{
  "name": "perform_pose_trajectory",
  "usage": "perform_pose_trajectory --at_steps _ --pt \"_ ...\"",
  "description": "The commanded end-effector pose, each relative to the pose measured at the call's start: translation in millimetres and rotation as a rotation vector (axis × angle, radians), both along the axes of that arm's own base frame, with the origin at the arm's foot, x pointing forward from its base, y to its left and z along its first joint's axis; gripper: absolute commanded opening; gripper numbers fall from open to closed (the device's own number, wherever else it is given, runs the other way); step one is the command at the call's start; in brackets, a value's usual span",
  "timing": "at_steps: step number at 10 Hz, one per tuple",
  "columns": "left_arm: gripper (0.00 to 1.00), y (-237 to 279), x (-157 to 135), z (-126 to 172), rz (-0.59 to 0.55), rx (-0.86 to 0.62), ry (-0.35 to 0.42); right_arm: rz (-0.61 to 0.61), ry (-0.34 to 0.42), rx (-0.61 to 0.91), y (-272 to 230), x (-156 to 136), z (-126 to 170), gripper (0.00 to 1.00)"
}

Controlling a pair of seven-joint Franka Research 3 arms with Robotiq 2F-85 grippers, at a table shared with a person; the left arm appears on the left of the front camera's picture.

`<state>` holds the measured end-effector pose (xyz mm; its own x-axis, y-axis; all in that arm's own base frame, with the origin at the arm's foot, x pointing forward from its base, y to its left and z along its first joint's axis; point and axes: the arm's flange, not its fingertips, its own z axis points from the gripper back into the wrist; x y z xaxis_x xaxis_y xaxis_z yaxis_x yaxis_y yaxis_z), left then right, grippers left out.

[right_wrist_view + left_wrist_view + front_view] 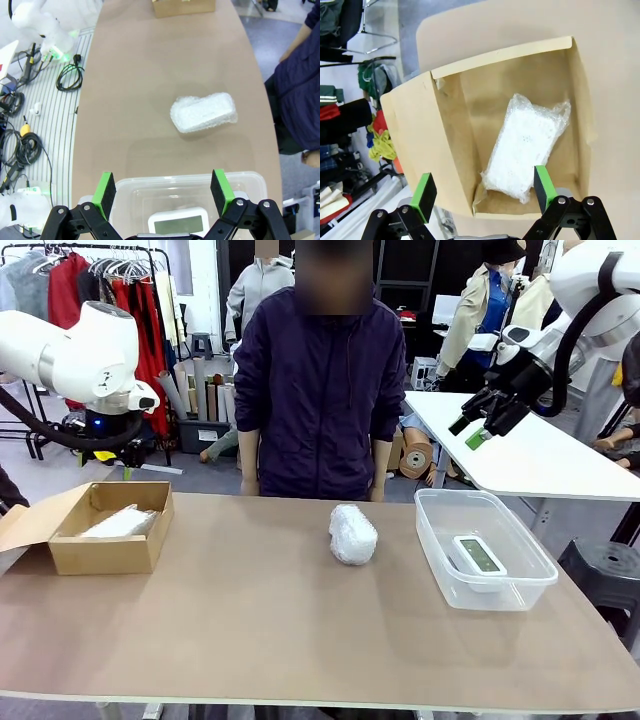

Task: Separate and place wrapped and unwrapped clocks.
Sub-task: Pick up the Digital clock indicated by the person.

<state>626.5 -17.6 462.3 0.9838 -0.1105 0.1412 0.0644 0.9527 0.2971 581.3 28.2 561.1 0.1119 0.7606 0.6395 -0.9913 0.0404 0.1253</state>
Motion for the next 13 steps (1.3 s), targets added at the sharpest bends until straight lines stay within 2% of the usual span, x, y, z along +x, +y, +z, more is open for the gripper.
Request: perform_pose_trajectory --at_steps 1,9,11,13 --pt "1.0 1 1 -2 0.016 0.016 -0.021 0.006 -0.002 -0.018 1 -2 1 1.0" --pt "1.0 1 1 -2 0.016 0.016 -0.021 0.006 -0.002 -0.018 1 -2 1 1.0" --pt "1.0 -5 -4 -2 0.006 0.021 0.014 0.006 -0.002 -0.018 1 -2 1 1.0" --pt "1.0 -17 -10 10 -0.083 -0.019 0.065 0.006 -0.002 -0.018 1 -2 1 1.0"
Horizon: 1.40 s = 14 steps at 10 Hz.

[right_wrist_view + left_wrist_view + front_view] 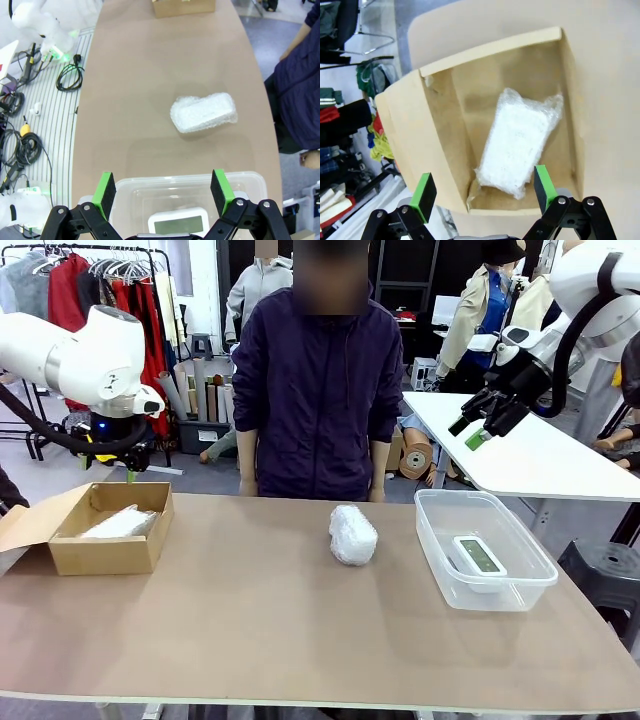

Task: Separate and place wrapped and unwrapped clocks.
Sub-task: Pick up the Digital clock indicated by the person.

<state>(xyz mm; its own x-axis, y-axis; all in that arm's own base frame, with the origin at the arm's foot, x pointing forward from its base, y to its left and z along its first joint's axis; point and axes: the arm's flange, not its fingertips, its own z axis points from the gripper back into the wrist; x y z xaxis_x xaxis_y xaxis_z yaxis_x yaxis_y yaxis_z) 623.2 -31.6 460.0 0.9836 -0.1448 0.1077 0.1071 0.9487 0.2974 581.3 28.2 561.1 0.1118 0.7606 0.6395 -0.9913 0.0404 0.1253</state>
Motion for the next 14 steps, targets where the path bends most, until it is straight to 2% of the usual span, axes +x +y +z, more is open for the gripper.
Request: perform_pose_trajectory --at_steps 1,3,5,6,7,9,10,11,12,14 --pt "1.0 -13 -17 22 -0.115 -0.033 0.039 0.006 -0.002 -0.018 1 -2 1 1.0" --pt "1.0 -39 -27 41 -0.277 -0.095 0.096 0.006 -0.002 -0.018 1 -2 1 1.0" --pt "1.0 -64 -35 58 -0.402 -0.145 0.107 0.006 -0.002 -0.018 1 -2 1 1.0" --pt "1.0 -71 -40 65 -0.502 -0.228 0.085 0.006 -0.002 -0.018 1 -2 1 1.0" --pt "1.0 -67 -35 73 -0.634 -0.284 0.071 0.006 -0.002 -0.018 1 -2 1 1.0" --pt "1.0 -47 -18 86 -0.73 -0.471 0.187 0.006 -0.002 -0.018 1 -2 1 1.0" --pt "1.0 -33 -5 93 -0.8 -0.57 0.202 0.006 -0.002 -0.018 1 -2 1 1.0" --pt "1.0 -24 2 96 -0.874 -0.652 0.186 0.006 -0.002 -0.018 1 -2 1 1.0" --pt "1.0 -18 8 98 -0.967 -0.702 0.139 0.006 -0.002 -0.018 1 -2 1 1.0" --pt "1.0 -11 -2 108 -1.133 -0.772 -0.027 0.006 -0.002 -0.018 1 -2 1 1.0"
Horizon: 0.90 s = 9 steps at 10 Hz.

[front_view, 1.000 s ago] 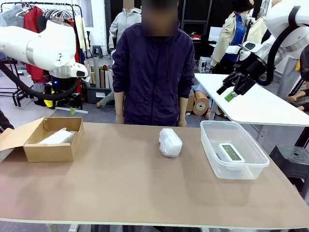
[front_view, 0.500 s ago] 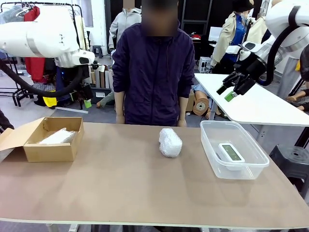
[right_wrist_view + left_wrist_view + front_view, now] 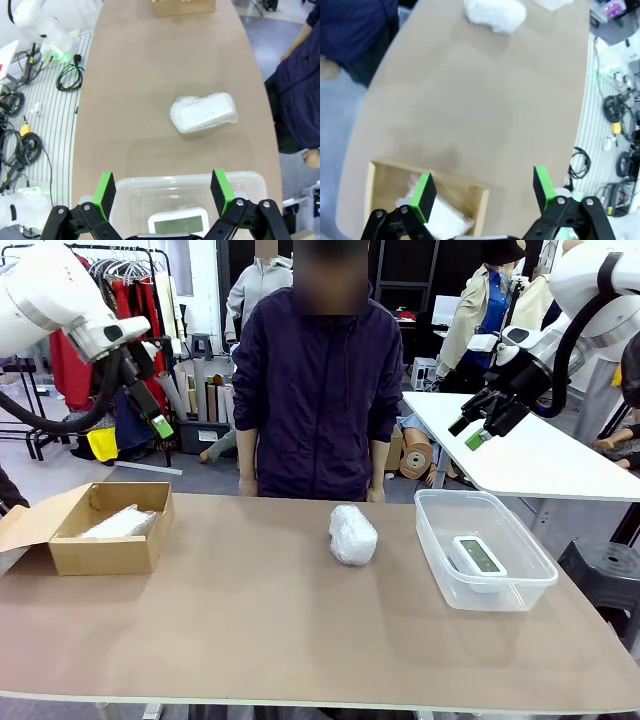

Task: Separate and place wrapped and unwrapped clocks.
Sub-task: Pick up the Digital clock indicated by the person.

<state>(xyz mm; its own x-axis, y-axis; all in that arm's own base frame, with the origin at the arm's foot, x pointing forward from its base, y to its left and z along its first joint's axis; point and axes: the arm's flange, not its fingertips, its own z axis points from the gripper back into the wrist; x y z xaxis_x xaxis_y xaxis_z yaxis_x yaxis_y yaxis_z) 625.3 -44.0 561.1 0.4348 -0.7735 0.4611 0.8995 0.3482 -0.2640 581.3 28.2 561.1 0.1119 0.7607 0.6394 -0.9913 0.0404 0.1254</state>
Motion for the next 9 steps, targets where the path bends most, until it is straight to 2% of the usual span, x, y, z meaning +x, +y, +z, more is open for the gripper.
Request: perform_pose_trajectory --at_steps 1,3,6,8,9 --pt "1.0 6 -5 8 -0.069 -0.112 -0.14 0.006 -0.002 -0.017 1 -2 1 1.0" --pt "1.0 14 -24 6 -0.089 -0.229 -0.259 0.006 -0.002 -0.017 1 -2 1 1.0" --pt "1.0 15 -34 -2 -0.127 -0.295 -0.351 0.006 -0.002 -0.017 1 -2 1 1.0" --pt "1.0 7 -46 -11 -0.122 -0.242 -0.451 0.006 -0.002 -0.017 1 -2 1 1.0" --pt "1.0 6 -48 -14 -0.144 -0.232 -0.463 0.006 -0.002 -0.017 1 -2 1 1.0"
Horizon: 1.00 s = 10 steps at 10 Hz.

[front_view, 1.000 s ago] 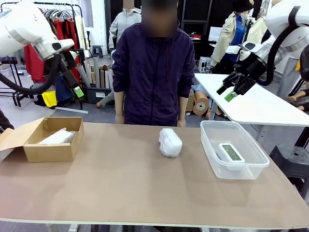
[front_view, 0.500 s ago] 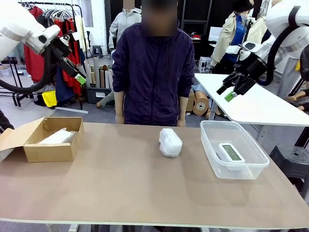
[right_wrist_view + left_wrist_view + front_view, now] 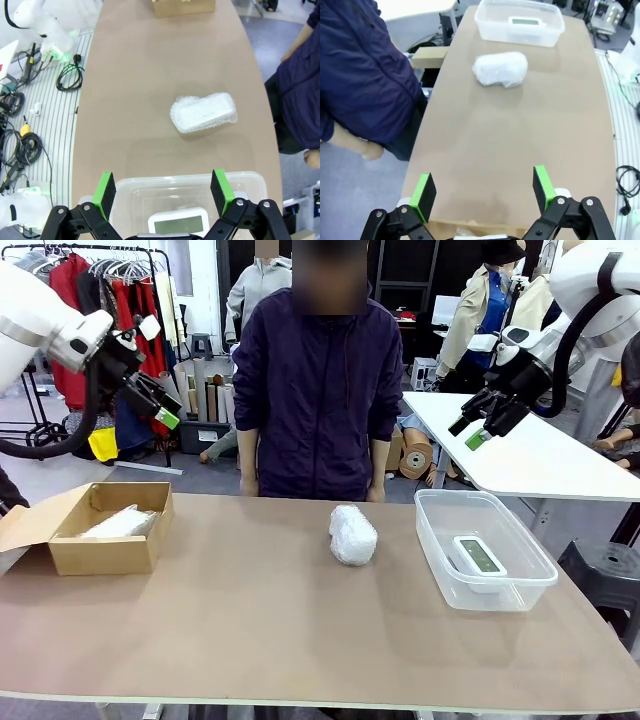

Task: Separate and place wrapped and unwrapped clocks.
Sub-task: Pick up the Digital clock indicated by the person.

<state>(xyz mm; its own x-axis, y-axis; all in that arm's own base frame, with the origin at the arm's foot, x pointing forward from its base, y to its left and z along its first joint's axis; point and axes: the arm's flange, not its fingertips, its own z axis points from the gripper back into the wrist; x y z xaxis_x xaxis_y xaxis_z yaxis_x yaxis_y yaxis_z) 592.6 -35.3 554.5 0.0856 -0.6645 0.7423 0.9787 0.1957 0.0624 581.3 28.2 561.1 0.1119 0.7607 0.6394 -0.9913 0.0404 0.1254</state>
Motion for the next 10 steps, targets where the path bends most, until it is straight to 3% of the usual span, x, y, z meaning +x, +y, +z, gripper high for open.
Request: perform_pose_trajectory --at_steps 1,4,10 --pt "1.0 -2.8 -19.2 -10.7 -0.05 -0.004 -0.072 0.006 -0.002 -0.017 0.6 -2.3 1.1 1.0" --pt "1.0 -1.9 -18.3 -16.4 -0.143 0.016 -0.053 0.006 -0.002 -0.017 0.6 -2.3 1.1 1.0" --pt "1.0 -6.7 -14.2 -13.8 -0.1 0.017 -0.04 0.006 -0.002 -0.017 0.6 -2.3 1.1 1.0"
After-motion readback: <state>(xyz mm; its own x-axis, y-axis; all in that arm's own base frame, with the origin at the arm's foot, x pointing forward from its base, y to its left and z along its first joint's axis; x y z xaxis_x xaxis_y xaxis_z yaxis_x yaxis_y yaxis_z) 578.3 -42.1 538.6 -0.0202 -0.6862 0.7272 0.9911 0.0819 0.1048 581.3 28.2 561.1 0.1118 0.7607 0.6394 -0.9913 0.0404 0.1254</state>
